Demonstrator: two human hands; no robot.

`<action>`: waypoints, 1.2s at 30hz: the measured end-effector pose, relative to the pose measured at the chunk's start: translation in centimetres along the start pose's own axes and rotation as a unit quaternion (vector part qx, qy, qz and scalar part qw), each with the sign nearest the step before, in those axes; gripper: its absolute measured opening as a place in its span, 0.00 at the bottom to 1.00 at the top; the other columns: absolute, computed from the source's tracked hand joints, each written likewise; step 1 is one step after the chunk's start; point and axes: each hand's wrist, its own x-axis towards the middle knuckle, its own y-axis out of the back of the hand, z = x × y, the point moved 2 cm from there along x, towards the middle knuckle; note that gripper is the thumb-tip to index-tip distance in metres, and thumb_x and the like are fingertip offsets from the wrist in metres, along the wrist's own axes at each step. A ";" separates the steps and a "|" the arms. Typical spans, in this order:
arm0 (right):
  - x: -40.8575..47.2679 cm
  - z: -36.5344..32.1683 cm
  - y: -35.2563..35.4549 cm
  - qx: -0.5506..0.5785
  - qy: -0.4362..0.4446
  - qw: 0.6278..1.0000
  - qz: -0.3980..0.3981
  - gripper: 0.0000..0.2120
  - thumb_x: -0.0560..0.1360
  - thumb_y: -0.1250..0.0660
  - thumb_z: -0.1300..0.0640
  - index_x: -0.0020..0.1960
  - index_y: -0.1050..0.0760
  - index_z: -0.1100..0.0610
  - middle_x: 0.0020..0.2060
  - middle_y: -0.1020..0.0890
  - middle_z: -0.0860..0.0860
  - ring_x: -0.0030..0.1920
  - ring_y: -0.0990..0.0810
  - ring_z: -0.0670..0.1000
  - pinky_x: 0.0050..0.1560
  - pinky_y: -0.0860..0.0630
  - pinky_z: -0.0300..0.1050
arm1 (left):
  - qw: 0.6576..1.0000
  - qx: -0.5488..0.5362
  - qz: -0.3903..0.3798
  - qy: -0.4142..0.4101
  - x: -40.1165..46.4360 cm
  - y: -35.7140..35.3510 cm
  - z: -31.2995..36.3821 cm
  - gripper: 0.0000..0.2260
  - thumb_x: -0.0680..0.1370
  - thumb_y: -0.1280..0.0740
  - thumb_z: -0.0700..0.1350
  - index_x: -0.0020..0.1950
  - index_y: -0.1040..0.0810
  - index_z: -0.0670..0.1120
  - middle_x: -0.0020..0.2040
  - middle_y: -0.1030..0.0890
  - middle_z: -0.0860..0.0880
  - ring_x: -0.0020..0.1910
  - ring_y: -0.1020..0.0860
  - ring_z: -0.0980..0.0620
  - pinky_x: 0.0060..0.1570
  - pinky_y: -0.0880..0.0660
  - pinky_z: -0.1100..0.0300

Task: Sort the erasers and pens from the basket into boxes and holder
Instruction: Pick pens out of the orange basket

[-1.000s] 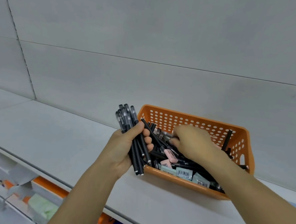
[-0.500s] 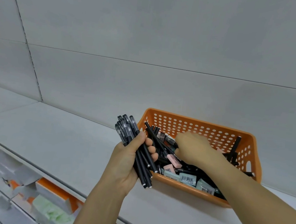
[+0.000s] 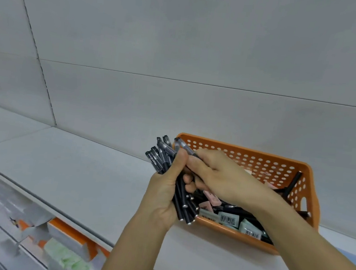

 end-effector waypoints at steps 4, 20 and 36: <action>0.6 -0.7 -0.2 -0.134 0.005 0.990 -0.039 0.19 0.84 0.48 0.50 0.40 0.27 0.56 0.34 0.19 0.49 0.29 0.25 0.42 0.34 0.28 0.39 | 0.999 -0.022 -0.021 0.040 0.4 0.1 0.1 0.14 0.67 0.26 0.54 0.41 0.22 0.44 0.26 0.30 0.49 0.21 0.33 0.56 0.18 0.34 0.67; 5.2 5.8 -1.2 -0.312 -0.133 0.941 0.008 0.09 0.75 0.33 0.51 0.46 0.23 0.56 0.37 0.19 0.53 0.37 0.20 0.53 0.35 0.27 0.46 | 0.984 -0.129 0.116 -0.031 -1.1 2.2 1.8 0.06 0.70 0.26 0.45 0.37 0.20 0.44 0.33 0.20 0.49 0.30 0.21 0.54 0.35 0.21 0.58; -2.7 1.6 0.7 0.139 0.112 0.953 0.243 0.09 0.72 0.29 0.68 0.48 0.16 0.57 0.42 0.14 0.47 0.45 0.16 0.46 0.50 0.20 0.41 | 0.982 -0.167 0.012 0.085 -0.9 -3.0 -1.0 0.14 0.74 0.29 0.50 0.51 0.19 0.39 0.49 0.16 0.38 0.46 0.16 0.42 0.49 0.21 0.46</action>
